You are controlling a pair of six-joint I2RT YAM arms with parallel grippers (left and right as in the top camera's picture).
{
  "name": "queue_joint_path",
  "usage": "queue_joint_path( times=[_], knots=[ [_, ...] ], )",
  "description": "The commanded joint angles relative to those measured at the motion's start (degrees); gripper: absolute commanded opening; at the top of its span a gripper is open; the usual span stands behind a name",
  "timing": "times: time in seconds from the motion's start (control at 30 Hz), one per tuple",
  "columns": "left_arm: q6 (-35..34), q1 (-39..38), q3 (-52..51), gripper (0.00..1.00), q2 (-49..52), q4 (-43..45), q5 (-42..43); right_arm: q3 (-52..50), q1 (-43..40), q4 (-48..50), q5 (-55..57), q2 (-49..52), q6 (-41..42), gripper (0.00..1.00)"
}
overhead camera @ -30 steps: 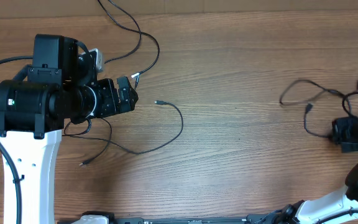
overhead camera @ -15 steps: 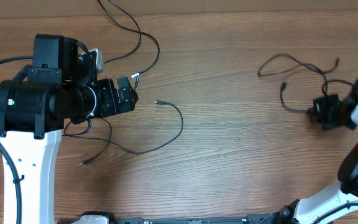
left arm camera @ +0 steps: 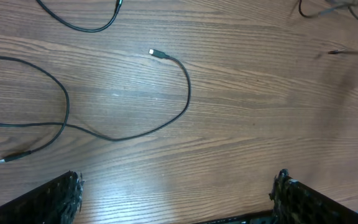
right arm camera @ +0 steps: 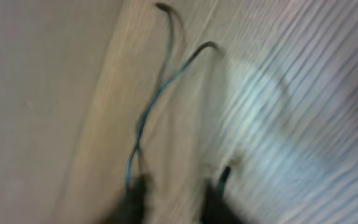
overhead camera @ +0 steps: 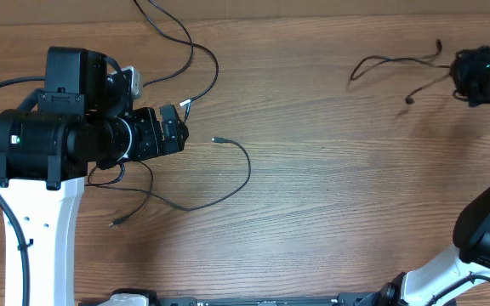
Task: Untangle cables
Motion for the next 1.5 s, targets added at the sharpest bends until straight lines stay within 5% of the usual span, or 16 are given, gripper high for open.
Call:
queue_joint_path(
  times=[0.0,0.13,0.53,0.8,1.03,1.47],
  knots=[
    [0.7,-0.3,0.8,1.0,-0.1,0.1,-0.5,0.3,0.2,-1.4,3.4,0.2,-6.3,0.73],
    [0.7,-0.3,0.8,1.0,-0.1,0.1,-0.5,0.3,0.3,-4.4,3.6,1.5,-10.8,1.0],
    [0.7,-0.3,0.8,0.99,-0.1,0.1,-0.5,0.3,7.3,-11.3,-4.2,6.6,-21.3,0.95],
    [0.7,-0.3,0.8,1.0,-0.1,0.1,-0.5,0.3,15.3,-6.3,3.1,12.0,-15.9,1.0],
    [0.7,-0.3,0.8,0.99,-0.1,0.1,-0.5,0.3,16.2,0.9,5.2,15.0,-5.7,0.83],
    [0.7,-0.3,0.8,0.99,-0.1,0.1,-0.5,0.3,16.5,12.3,5.4,19.2,-5.9,0.71]
  ],
)
